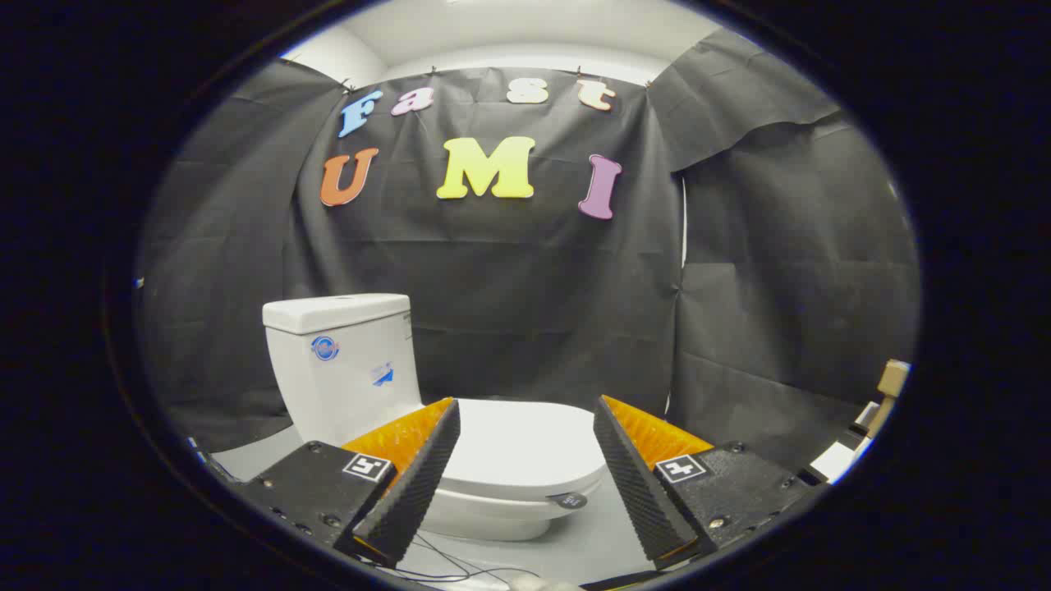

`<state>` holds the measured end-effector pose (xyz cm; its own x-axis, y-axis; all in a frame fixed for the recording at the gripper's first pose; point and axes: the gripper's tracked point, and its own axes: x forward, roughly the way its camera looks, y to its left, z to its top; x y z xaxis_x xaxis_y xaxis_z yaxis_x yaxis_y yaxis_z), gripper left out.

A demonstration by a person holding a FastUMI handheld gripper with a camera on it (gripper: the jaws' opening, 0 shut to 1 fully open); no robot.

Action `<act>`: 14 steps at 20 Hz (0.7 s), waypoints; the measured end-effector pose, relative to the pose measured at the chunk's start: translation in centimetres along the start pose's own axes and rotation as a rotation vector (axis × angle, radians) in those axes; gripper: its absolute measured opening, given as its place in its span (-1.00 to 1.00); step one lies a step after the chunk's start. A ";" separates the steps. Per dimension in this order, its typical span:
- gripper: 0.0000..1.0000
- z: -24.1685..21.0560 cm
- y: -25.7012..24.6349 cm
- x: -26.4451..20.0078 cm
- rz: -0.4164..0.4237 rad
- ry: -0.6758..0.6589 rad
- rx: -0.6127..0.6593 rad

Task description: Open the toilet lid.

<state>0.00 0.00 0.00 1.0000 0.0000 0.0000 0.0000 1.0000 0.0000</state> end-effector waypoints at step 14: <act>1.00 0.6 0.4 0.8 0.009 -0.006 -0.016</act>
<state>0.78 0.41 0.59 0.9999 0.0088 0.0056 -0.0087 0.9998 -0.0162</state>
